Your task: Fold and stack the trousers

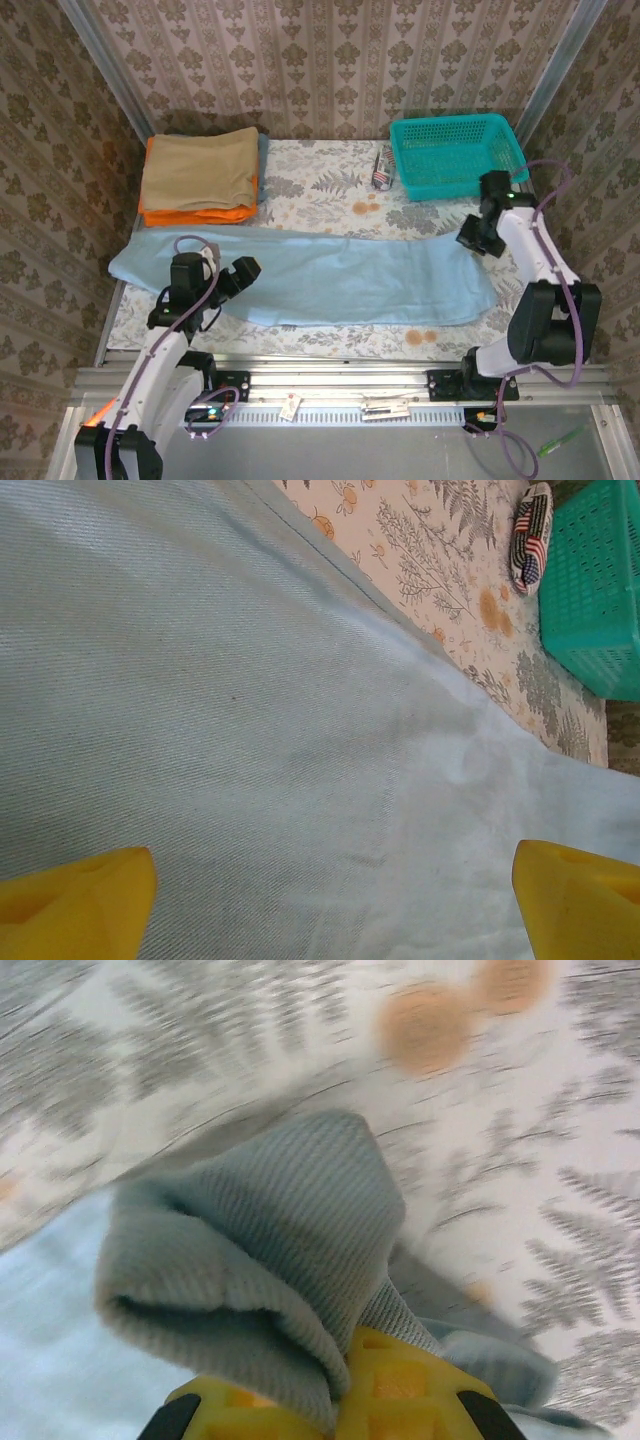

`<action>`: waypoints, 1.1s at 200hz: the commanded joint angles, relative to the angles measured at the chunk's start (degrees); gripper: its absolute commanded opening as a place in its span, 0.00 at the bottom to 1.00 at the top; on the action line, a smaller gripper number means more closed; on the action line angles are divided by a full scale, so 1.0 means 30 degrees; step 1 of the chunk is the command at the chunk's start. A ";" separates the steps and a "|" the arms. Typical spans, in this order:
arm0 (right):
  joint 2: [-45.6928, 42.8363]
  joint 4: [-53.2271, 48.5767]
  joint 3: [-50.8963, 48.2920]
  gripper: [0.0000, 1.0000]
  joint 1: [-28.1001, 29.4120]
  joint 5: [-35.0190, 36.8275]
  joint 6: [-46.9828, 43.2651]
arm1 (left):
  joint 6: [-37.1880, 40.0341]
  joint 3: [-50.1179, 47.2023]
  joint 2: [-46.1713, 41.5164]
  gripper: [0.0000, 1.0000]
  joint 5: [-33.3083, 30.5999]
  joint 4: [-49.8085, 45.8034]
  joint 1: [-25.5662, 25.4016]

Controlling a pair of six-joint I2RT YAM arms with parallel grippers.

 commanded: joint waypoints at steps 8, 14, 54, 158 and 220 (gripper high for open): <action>-0.0471 -0.1048 0.0403 0.00 0.4393 0.0226 0.2731 | 0.1278 0.1132 0.0705 0.92 -0.0496 -0.0689 0.0135; -0.0498 -0.1143 0.0581 0.00 0.5295 0.0334 0.3221 | 0.1314 0.1191 0.0817 0.92 -0.0525 -0.0750 0.0148; 0.1031 0.0191 0.1671 0.00 1.0914 -0.0730 0.6379 | 0.1098 0.1337 0.0859 0.92 -0.0952 -0.1041 0.0160; 0.7851 0.2765 0.9400 0.00 1.6560 -0.2943 0.9922 | 0.1037 0.0946 0.1130 0.91 -0.1581 -0.1743 0.0077; 1.0216 0.3524 1.1344 0.00 1.6909 -0.3795 1.1389 | 0.0965 0.0803 0.0952 0.92 -0.1786 -0.1825 0.0050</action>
